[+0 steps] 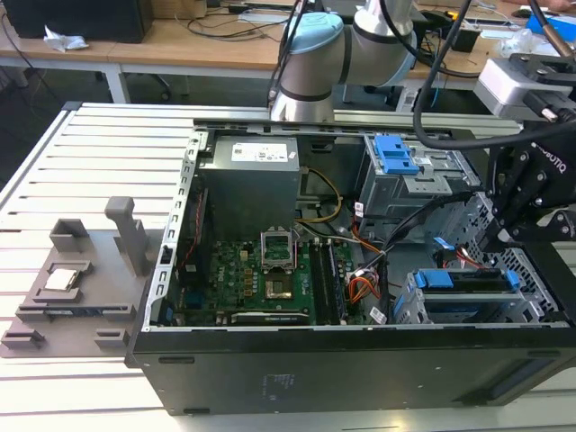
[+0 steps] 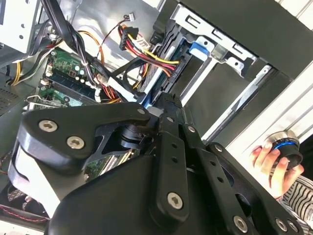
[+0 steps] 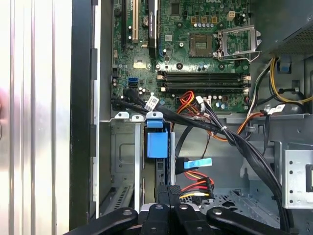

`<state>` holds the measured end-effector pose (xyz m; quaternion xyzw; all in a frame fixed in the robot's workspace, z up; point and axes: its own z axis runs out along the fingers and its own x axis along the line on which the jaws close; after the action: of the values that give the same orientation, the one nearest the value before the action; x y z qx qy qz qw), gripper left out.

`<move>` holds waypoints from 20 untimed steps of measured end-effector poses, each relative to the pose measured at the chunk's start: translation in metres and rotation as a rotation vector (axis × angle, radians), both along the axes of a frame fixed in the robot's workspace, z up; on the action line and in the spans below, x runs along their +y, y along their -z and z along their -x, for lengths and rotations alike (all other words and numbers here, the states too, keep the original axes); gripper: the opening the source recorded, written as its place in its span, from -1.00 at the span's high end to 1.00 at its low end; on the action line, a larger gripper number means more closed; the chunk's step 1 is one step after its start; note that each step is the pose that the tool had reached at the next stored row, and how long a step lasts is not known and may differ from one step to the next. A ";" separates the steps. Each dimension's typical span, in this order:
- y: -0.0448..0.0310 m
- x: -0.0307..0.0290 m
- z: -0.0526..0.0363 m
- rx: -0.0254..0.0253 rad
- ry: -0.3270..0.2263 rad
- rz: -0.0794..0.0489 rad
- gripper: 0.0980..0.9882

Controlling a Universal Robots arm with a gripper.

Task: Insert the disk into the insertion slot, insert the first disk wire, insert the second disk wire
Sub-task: 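Insert the second disk wire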

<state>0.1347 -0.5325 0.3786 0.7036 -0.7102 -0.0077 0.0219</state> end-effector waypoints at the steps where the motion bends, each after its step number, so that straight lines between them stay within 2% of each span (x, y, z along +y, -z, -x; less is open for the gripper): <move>1: 0.0000 0.0000 0.0013 0.0000 0.000 0.000 0.98; 7: 0.0000 0.0000 0.0127 0.0000 0.000 0.000 0.98; 20: 0.0010 0.0000 0.0255 0.0000 0.000 0.000 0.98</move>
<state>0.1092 -0.5325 0.3776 0.7036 -0.7102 -0.0077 0.0219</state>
